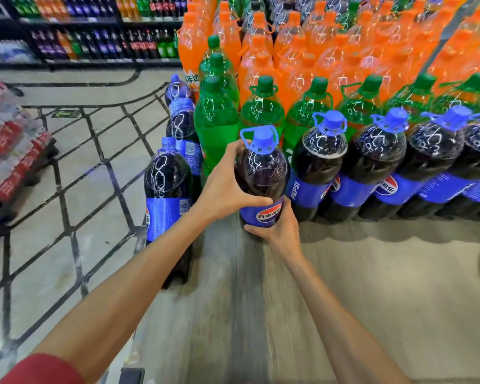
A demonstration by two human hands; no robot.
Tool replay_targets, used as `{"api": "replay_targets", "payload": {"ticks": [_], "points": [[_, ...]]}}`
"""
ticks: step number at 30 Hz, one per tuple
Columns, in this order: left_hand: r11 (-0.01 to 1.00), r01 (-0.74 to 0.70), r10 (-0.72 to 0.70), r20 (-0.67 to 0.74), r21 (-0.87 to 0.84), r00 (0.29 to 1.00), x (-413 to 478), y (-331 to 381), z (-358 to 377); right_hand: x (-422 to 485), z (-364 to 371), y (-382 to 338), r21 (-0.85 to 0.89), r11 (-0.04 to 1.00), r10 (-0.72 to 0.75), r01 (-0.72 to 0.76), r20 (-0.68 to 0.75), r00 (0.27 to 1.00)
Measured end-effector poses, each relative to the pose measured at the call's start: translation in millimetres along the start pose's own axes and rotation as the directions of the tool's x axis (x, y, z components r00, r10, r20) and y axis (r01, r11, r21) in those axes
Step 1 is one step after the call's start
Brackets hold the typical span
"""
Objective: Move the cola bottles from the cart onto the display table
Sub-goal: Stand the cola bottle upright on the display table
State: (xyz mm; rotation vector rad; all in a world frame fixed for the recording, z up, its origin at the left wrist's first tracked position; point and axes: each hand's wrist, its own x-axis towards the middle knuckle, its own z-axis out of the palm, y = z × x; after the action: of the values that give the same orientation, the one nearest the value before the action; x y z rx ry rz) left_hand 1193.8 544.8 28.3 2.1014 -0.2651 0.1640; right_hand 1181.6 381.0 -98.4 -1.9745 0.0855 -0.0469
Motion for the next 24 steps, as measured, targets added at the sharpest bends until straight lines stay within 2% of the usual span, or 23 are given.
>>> {"api": "replay_targets", "payload": {"ticks": [4, 8, 11, 18, 24], "points": [[0.999, -0.019, 0.020, 0.027, -0.026, 0.999, 5, -1, 5, 1, 0, -1, -0.100, 0.995, -0.028, 0.024, -0.041, 0.999], [0.998, -0.061, 0.062, 0.066, -0.024, 0.996, 14, -2, 9, -5, 2, -5, -0.285, 0.957, 0.029, -0.060, -0.114, 0.993], [0.998, -0.070, 0.070, 0.061, 0.002, 0.996, 14, -7, 10, -12, 10, -6, -0.351, 0.933, 0.015, -0.082, -0.191, 0.981], [0.994, -0.055, 0.050, 0.058, 0.090, 0.997, 24, -7, 11, -11, 26, -15, -0.263, 0.952, 0.050, -0.154, -0.362, 0.931], [0.993, -0.062, 0.065, -0.031, 0.102, 0.997, 30, -15, 16, -6, 37, -16, -0.174, 0.970, 0.082, -0.172, -0.432, 0.898]]}}
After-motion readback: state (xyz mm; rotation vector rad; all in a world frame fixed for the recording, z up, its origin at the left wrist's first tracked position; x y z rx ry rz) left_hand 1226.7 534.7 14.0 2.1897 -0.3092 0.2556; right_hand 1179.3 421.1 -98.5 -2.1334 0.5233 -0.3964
